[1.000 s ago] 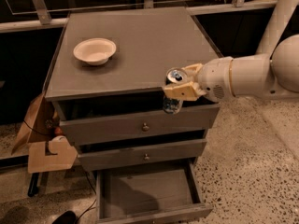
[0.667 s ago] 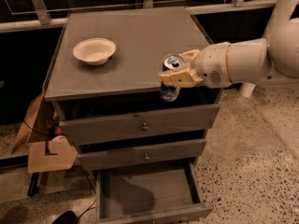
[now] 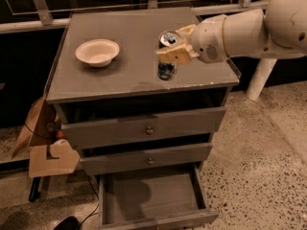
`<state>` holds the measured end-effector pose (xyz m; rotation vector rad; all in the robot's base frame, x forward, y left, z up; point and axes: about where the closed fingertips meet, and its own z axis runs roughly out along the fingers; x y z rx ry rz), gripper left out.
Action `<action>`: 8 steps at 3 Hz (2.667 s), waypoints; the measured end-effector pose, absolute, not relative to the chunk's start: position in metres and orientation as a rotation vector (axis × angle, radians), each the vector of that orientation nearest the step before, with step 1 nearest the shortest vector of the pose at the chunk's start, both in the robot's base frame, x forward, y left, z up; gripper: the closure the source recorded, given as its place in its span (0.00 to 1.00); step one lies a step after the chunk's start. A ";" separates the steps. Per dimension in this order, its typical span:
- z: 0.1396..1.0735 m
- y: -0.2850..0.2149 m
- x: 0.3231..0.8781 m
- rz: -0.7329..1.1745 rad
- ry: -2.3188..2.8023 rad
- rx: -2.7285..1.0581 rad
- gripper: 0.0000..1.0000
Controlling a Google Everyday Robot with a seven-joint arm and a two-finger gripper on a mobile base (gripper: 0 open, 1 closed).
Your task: Pick redbull can from bottom drawer and place on counter
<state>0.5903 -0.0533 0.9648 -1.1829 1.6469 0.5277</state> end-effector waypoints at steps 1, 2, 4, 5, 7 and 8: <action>0.970 -0.049 0.607 0.544 1.658 -1.176 1.00; 0.966 -0.048 0.619 0.582 1.695 -1.153 1.00; 0.941 -0.048 0.632 0.673 1.763 -1.095 1.00; 0.934 -0.049 0.637 0.683 1.782 -1.087 1.00; 0.906 -0.051 0.663 0.674 1.812 -1.073 1.00; 0.906 -0.051 0.663 0.674 1.812 -1.073 0.82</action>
Offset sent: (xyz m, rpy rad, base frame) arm 0.0445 0.0022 -0.0025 0.0410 0.1200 -0.0283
